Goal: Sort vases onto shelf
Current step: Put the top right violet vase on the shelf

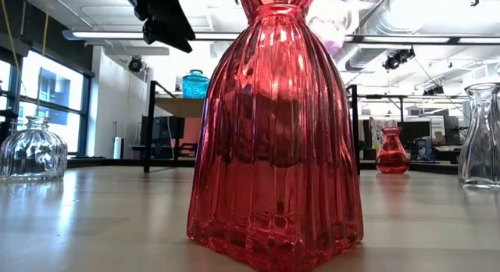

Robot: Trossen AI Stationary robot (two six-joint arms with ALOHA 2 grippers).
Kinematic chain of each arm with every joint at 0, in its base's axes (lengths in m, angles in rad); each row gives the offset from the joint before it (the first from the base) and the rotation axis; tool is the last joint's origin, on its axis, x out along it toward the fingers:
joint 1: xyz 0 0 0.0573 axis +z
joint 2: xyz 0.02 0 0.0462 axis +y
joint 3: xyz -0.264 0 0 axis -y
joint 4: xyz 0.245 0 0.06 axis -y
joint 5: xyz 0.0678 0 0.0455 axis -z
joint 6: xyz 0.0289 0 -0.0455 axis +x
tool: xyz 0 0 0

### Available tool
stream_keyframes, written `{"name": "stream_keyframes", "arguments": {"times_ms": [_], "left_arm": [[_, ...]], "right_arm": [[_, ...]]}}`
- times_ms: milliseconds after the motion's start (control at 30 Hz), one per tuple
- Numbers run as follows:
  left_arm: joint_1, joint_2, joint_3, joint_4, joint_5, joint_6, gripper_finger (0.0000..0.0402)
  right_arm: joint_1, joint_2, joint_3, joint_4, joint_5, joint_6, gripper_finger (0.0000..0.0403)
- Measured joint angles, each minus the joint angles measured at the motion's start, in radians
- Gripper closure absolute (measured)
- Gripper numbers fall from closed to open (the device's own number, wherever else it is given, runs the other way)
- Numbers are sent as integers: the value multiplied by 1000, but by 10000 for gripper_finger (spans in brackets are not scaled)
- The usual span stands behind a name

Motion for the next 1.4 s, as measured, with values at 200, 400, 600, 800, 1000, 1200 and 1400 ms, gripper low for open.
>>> {"name": "stream_keyframes", "arguments": {"times_ms": [200, 400, 600, 800, 1000, 1200, 1400], "left_arm": [[0, 0, 0, 0, 0, 0, 209], [0, 0, 0, 0, 0, 0, 209], [0, 0, 0, 0, 0, 0, 209], [0, 0, 0, 0, 0, -1, 209], [0, 0, 0, 1, 0, -1, 209], [0, 0, 0, 1, 0, -1, 209], [0, 0, 0, 2, -1, -2, 209]], "right_arm": [[-168, 0, 160, -1, 0, -31, 403], [-360, 27, 326, 27, -46, -35, 403], [-476, 114, 516, 30, -144, -72, 403], [-535, 235, 713, -27, -158, -112, 403], [-599, 308, 734, -70, -194, -99, 403], [-648, 377, 716, -169, -212, -86, 403], [-679, 442, 716, -183, -273, -28, 403]]}}
